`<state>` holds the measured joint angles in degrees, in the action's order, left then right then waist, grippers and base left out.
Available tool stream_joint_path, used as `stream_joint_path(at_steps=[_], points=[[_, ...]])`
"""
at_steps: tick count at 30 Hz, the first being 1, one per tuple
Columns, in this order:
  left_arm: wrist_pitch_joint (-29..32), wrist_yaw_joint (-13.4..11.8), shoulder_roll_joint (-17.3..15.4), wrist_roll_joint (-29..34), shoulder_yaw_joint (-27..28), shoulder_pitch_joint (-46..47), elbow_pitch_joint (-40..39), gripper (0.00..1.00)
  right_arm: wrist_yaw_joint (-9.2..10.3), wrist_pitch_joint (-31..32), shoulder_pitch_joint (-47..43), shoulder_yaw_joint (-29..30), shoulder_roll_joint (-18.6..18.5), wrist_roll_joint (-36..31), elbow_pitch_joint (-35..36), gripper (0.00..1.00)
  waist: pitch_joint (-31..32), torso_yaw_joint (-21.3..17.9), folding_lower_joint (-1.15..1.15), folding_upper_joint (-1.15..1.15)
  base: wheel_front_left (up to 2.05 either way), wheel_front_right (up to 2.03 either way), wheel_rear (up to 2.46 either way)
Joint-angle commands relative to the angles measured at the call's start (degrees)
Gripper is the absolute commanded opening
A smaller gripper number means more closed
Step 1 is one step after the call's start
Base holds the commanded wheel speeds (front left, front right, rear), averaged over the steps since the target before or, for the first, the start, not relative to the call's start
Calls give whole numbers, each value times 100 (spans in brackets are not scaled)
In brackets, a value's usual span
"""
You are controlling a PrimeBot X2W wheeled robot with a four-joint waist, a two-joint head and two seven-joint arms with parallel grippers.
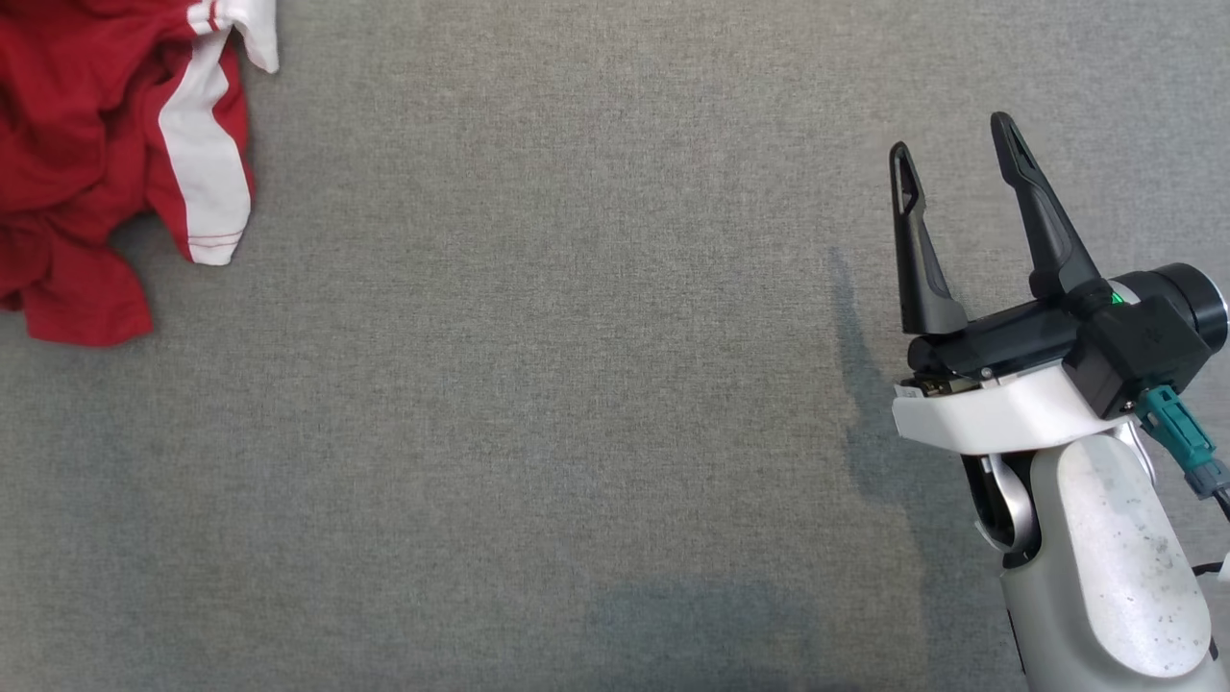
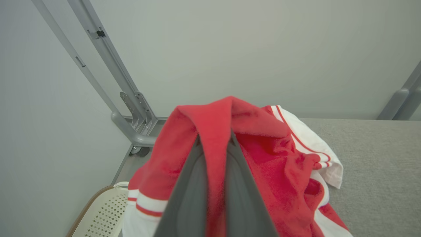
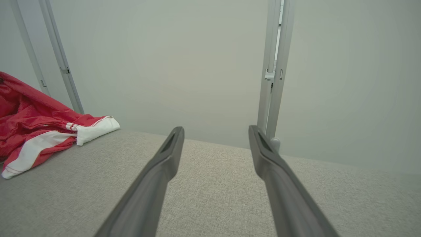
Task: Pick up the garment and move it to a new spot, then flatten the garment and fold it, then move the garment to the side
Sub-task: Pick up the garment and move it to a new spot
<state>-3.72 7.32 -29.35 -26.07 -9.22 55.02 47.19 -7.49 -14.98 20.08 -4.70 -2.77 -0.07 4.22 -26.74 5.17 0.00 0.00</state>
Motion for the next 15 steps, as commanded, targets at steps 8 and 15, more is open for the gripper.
stream_joint_path(at_steps=[8, 15], points=[[-54, 14, -98, -37, -379, 576, -669, 0, 0, -29, -281, 157, -21, 280, -115, 100, 802, -158, 0, 0, 0, 0, 0], [101, 12, 82, -362, -986, 603, -1427, 0, 0, -30, -560, 346, -20, 407, -153, 100, 1323, -376, 0, 0, 0, 0, 0]])
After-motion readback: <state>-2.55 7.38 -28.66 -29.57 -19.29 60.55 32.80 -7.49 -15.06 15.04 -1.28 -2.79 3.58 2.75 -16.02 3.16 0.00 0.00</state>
